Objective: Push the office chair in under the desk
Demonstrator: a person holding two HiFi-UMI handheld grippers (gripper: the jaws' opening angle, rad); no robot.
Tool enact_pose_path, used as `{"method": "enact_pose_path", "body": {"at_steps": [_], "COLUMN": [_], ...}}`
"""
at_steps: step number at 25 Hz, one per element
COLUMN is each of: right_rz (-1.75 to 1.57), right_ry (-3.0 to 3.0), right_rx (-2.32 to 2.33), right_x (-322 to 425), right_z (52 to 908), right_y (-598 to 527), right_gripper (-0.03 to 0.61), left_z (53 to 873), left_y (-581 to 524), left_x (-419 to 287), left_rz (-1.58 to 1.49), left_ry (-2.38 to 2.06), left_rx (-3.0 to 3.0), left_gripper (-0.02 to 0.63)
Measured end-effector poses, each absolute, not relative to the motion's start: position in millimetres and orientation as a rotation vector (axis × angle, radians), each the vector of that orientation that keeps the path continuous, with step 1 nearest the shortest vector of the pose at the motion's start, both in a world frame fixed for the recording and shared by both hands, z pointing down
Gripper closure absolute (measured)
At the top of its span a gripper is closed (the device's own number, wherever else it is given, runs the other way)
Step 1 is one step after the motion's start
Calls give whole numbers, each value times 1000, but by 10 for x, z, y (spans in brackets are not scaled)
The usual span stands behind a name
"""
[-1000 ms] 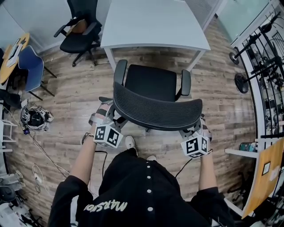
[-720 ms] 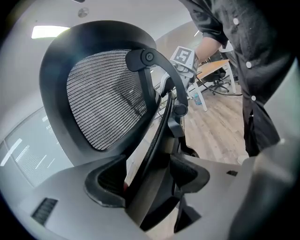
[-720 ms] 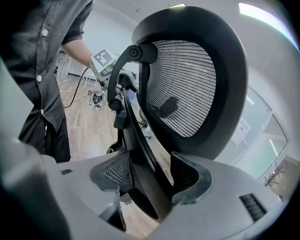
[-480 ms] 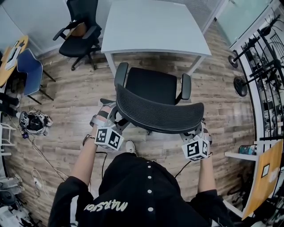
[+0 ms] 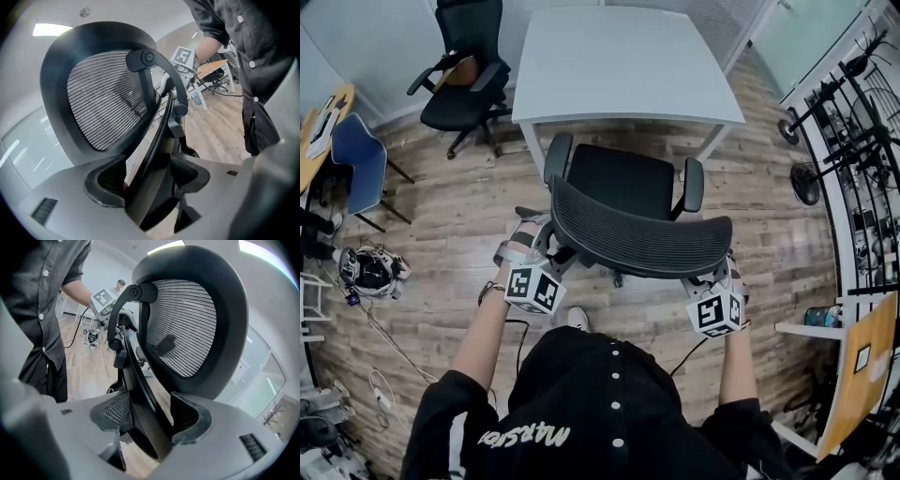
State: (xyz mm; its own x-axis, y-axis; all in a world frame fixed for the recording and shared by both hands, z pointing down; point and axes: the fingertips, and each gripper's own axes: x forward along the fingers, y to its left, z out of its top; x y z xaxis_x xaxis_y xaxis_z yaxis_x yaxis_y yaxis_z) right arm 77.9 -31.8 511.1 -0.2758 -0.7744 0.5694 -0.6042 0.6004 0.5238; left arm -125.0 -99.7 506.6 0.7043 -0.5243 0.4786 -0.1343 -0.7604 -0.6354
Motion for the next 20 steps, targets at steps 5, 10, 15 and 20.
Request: {"method": "enact_pose_path", "body": {"at_steps": [5,10,15,20], "right_rz": [-258,-258,-266,-283], "right_ry": [-1983,-1987,-1985,-1989], "right_rx": [1104,1099,1097,1092], "right_x": [817,877,950,1046], "right_z": [5125,5104,5109,5111], "right_y": [-457,-631,-777,-945], "right_gripper": [291,291,291,290], "left_z": [5074,5051,5065,5062], "left_y": [-1136,-1298,-1431,-1576], "left_x": [-1216,-1156,-1087,-993], "left_rz": [-892,-882,-884,-889], "left_ry": [501,505,512,529], "left_rx": [-2339,-2328,-2327,-2322], "left_gripper": [307,307,307,307]}}
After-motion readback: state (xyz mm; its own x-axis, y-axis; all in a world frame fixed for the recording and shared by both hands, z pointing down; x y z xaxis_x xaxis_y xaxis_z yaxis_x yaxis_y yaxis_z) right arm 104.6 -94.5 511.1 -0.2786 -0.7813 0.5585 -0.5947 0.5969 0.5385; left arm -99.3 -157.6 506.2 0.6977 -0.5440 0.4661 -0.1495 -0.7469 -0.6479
